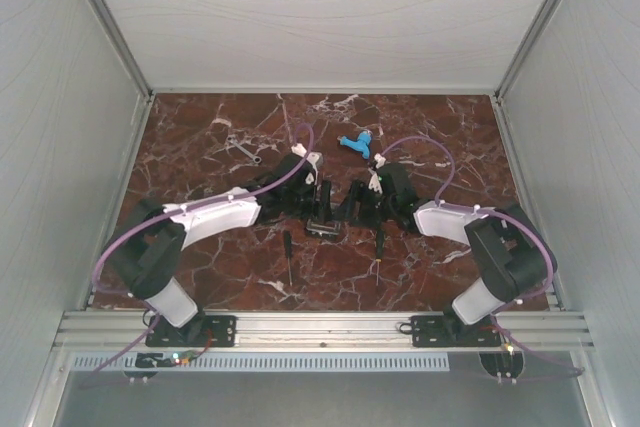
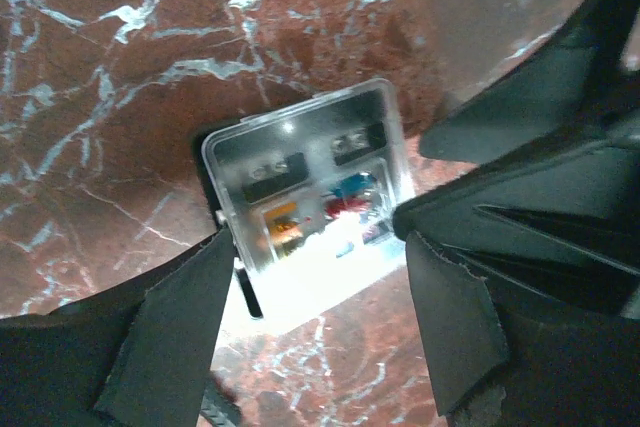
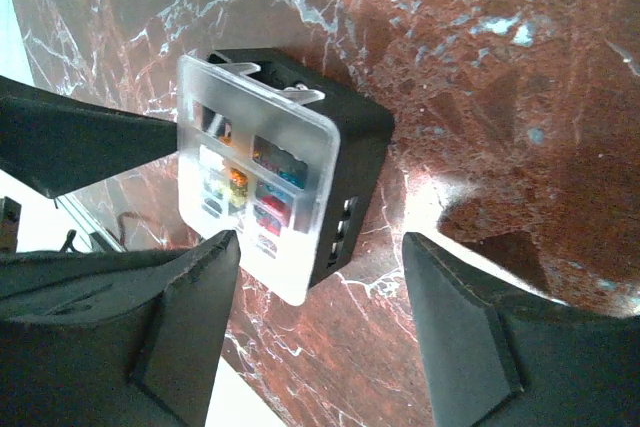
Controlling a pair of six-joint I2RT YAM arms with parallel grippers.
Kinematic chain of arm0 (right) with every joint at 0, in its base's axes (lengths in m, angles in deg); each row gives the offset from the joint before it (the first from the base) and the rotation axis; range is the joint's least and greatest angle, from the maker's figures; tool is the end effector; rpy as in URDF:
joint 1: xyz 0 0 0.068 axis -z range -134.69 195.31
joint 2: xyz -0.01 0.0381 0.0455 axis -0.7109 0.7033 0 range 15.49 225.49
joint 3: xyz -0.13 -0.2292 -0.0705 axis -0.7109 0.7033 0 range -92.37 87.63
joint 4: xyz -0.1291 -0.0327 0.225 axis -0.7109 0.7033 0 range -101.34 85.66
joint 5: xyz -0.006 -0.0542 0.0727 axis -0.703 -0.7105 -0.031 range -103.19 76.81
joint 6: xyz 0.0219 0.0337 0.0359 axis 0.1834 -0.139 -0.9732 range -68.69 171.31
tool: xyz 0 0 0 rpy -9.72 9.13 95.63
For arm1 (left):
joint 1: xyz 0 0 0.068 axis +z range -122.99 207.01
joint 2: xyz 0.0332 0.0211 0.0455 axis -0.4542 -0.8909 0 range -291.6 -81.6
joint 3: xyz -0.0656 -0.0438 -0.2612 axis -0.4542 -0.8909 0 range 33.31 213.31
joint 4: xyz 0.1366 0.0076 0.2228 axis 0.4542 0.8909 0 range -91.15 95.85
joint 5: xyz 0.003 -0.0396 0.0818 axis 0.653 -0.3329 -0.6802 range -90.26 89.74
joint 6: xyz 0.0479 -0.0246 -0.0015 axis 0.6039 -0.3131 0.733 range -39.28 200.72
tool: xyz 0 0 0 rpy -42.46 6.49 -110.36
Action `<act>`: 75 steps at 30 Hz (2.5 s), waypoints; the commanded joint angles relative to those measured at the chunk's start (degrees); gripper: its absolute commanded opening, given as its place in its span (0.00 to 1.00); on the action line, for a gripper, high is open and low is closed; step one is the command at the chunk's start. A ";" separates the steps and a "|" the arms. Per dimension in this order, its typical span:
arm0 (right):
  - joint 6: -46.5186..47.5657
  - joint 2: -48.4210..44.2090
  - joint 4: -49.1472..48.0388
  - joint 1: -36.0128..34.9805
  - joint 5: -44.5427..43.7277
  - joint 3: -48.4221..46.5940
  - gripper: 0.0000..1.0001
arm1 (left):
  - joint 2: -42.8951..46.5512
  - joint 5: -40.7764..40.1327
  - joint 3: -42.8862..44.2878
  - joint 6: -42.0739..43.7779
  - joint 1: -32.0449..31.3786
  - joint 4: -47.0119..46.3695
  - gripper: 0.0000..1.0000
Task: Snap on the fuse box
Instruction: Close the fuse box cover on the fuse box base.
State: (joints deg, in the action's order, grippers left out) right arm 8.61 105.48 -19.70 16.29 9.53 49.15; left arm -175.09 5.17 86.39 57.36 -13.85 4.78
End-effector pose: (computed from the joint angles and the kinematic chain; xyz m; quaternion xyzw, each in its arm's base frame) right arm 0.2534 0.1563 0.1500 0.0294 0.9026 0.3747 0.2100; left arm 0.2526 -0.2231 0.1848 0.1585 0.9138 -0.2347 0.2912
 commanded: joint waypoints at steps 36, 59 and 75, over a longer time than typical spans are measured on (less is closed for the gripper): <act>4.84 -1.34 9.29 -5.01 -0.81 -6.53 0.43 | 3.52 10.73 -8.16 -14.14 7.46 -5.40 0.57; 8.63 -2.11 15.33 -6.23 -5.34 -9.25 0.38 | 3.46 13.17 -11.80 -15.25 7.99 -7.08 0.45; 25.05 6.83 14.54 -0.13 0.89 -24.09 0.54 | 12.09 14.84 -16.70 -19.20 7.84 -6.85 0.43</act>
State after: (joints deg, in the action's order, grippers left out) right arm 28.24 106.47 -4.14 16.23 7.04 29.35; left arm -163.97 17.49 70.54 40.05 -6.02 -0.82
